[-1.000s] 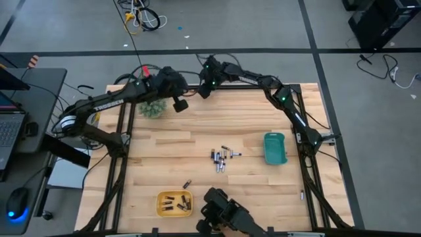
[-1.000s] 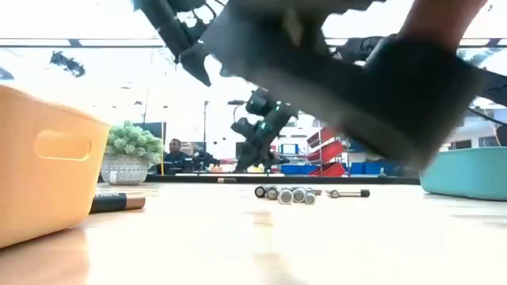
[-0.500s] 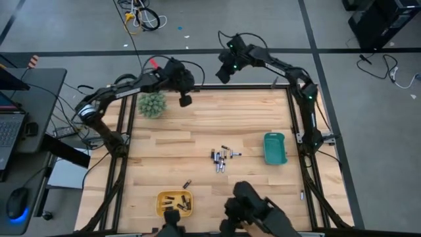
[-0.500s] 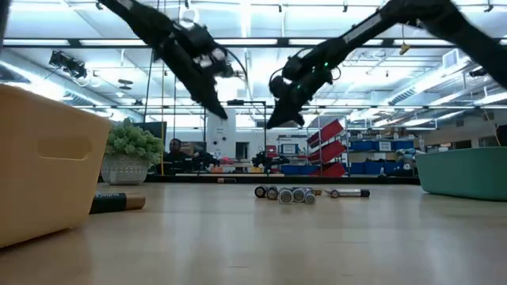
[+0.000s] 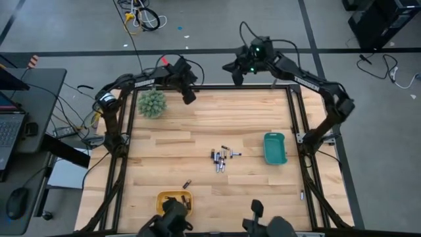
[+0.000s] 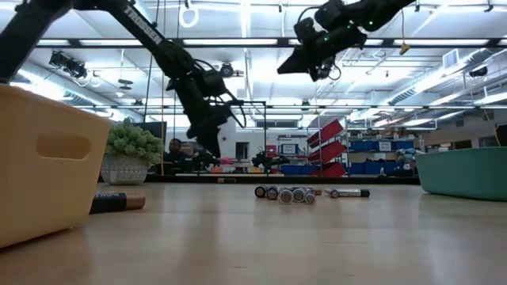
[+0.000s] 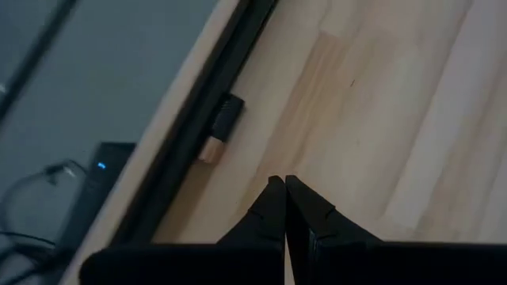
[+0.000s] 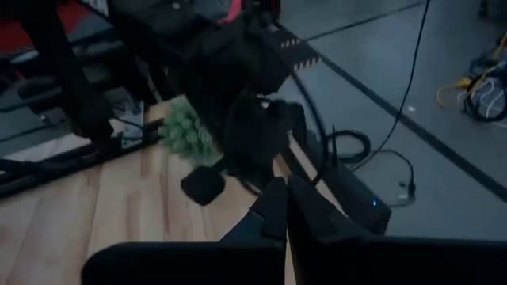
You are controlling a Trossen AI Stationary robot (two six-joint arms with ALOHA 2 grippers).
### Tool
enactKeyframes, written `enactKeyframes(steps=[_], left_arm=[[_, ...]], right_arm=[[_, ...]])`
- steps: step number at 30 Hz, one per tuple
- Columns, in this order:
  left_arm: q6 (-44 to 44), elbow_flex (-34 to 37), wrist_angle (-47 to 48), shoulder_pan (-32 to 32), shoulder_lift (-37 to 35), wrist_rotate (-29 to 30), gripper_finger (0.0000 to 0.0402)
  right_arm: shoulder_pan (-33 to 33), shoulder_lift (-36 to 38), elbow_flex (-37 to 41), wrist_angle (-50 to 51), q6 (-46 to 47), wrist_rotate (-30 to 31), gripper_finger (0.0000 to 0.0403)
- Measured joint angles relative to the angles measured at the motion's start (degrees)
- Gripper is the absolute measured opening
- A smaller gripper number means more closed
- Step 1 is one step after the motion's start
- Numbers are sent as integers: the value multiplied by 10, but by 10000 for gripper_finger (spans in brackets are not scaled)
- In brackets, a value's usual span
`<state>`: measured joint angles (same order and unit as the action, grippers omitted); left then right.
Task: Sort batteries
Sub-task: Put the black battery into the yellow bin
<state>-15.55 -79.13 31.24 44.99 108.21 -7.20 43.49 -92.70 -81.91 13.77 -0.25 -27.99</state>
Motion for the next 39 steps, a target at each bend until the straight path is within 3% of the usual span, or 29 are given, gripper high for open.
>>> enactKeyframes(steps=[6, 13, 17, 27, 32, 39], left_arm=[[96, -54, 55, -8, 33, 1, 0], [353, -56, -10, -31, 33, 6, 0], [453, -68, -26, -22, 45, -50, 0], [523, -85, -35, -7, 131, -75, 0], [537, -86, -57, -7, 133, -38, 0], [538, -86, -58, -8, 133, -50, 0]], right_arm=[[-13, 31, 32, -2, 1, 1, 0], [-23, 36, 54, 3, -14, 1, 0], [-23, 37, 54, 1, -17, 3, 0], [-29, 37, 54, 9, -26, 2, 0], [-29, 37, 54, 10, -30, 2, 0], [-29, 37, 54, 23, -45, 2, 0]])
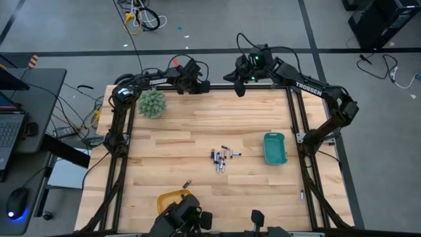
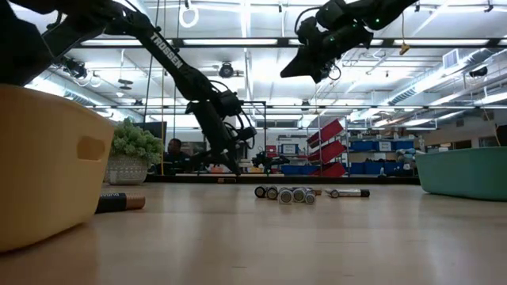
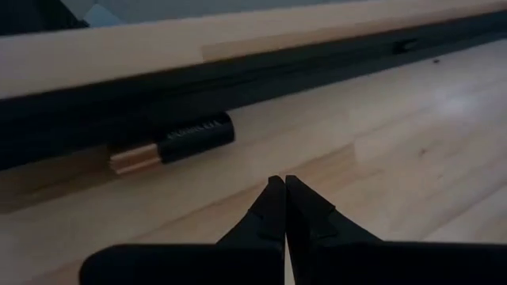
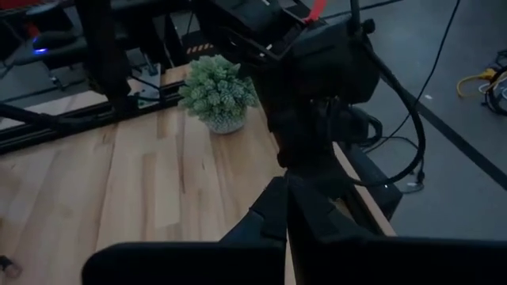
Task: Sort batteries
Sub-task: Put the black battery into the yellow bin
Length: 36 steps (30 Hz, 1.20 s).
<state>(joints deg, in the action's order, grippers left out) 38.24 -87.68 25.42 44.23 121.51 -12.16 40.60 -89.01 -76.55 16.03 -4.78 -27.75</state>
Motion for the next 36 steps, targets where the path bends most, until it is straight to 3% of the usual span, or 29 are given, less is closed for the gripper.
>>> enactKeyframes(steps=[12, 30, 36], left_arm=[[39, -12, 45, 43, 0, 30, 0], [-7, -11, 75, 56, 0, 52, 0], [-22, -11, 83, 55, 0, -56, 0]], right_arm=[[0, 0, 0, 13, -14, 0, 0], [0, 0, 0, 13, -19, 0, 0], [0, 0, 0, 13, -19, 0, 0]])
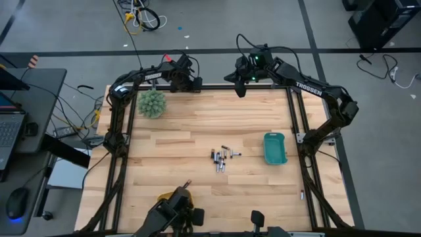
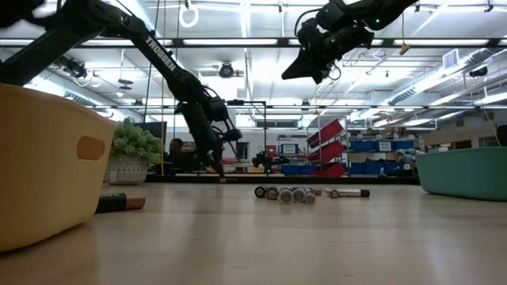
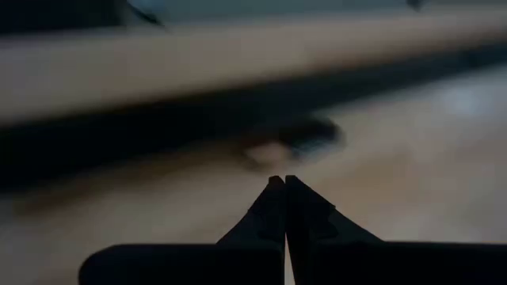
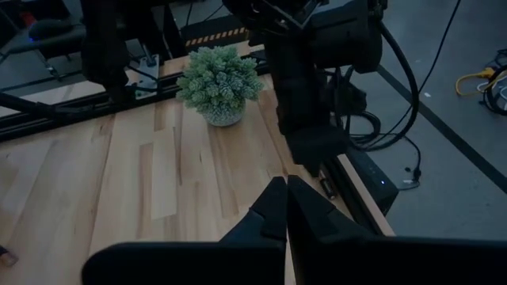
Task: Sort batteries
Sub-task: Put the black battery into the yellow bin
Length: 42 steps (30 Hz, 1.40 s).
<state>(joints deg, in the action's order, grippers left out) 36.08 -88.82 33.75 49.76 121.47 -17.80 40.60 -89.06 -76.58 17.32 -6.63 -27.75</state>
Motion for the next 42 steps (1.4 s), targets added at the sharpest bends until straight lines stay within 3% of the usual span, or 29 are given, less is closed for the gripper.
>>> enactKeyframes(steps=[2, 6, 16, 42], left_arm=[[-2, 0, -11, -4, 0, -33, 0], [1, -5, -33, -12, 0, -37, 0], [0, -7, -28, -11, 0, 48, 0], [-27, -7, 26, -39, 0, 75, 0]], right_arm=[[0, 0, 0, 0, 0, 0, 0], [0, 0, 0, 0, 0, 0, 0], [0, 0, 0, 0, 0, 0, 0], [-23, 0, 0, 2, 4, 0, 0]])
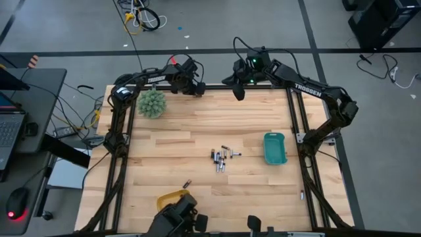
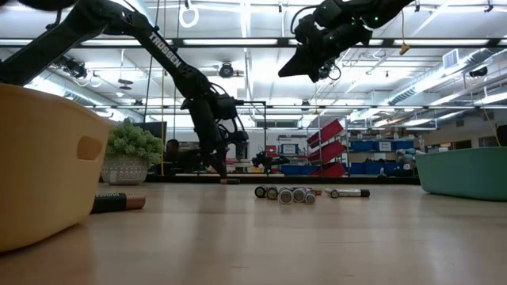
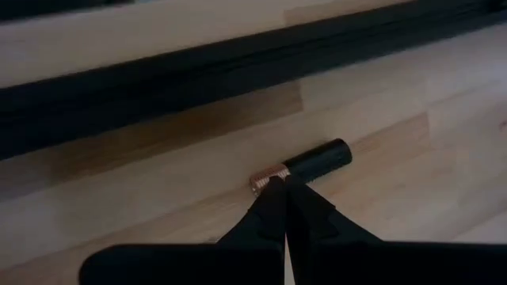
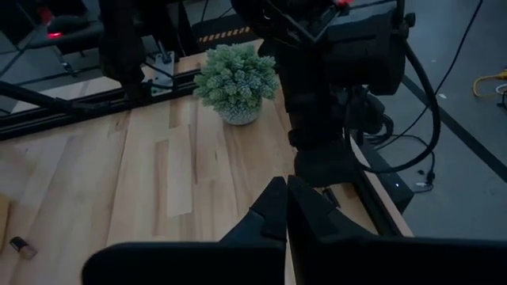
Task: Sort batteries
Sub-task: Put the black battery into the yellow bin
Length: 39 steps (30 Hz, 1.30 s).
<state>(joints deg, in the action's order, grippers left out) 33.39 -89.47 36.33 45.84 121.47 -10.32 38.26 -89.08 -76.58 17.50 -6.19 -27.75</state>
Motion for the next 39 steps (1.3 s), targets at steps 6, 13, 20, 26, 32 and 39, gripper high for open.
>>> enactKeyframes(steps=[6, 13, 20, 26, 32, 39], left_arm=[[-4, 0, 28, -11, 0, -88, 0], [-17, 0, 38, -28, 0, -110, 0], [-14, -1, 20, -21, -1, 21, 0], [-15, 0, 28, -20, 0, 29, 0], [-15, 0, 71, -30, 0, -14, 0], [-16, 0, 73, -49, 0, -37, 0]], right_arm=[[0, 0, 0, 7, 0, 0, 0], [0, 0, 0, 18, 0, 0, 0], [-8, 0, 0, 23, 0, 2, 0], [-22, 0, 0, 23, 0, 12, 0], [-27, 0, 0, 23, 0, 12, 0], [-34, 0, 0, 45, -7, 14, 0]])
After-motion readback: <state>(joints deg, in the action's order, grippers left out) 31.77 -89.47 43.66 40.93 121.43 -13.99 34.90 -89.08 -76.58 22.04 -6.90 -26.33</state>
